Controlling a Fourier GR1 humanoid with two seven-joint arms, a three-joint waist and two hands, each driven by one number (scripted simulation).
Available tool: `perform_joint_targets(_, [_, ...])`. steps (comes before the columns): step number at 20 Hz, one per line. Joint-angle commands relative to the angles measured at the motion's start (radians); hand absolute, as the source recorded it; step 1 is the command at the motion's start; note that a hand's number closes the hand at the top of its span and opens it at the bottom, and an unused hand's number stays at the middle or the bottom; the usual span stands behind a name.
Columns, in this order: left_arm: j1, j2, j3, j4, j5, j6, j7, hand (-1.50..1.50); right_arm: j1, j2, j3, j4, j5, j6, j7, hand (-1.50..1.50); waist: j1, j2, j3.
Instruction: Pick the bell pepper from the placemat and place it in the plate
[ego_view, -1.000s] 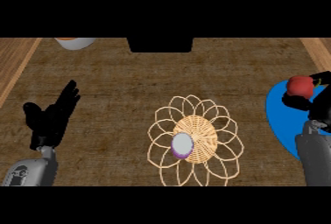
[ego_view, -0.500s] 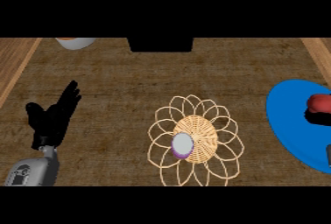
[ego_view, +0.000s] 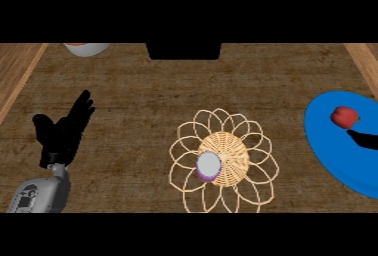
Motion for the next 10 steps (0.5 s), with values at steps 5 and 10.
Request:
perform_joint_targets(5, [-0.01,0.013,0.02,0.019,0.002,-0.002,0.009,0.0,-0.001,0.06,-0.04,-0.241,-0.239,0.016,-0.257,-1.5,-0.018,-0.006,-0.001])
perform_joint_targets(10, [0.058,0.008,0.017,-0.02,0.001,-0.01,-0.027,0.0,0.055,0.148,-0.101,-0.4,-0.391,0.067,-0.085,-1.5,-0.017,-0.008,-0.002])
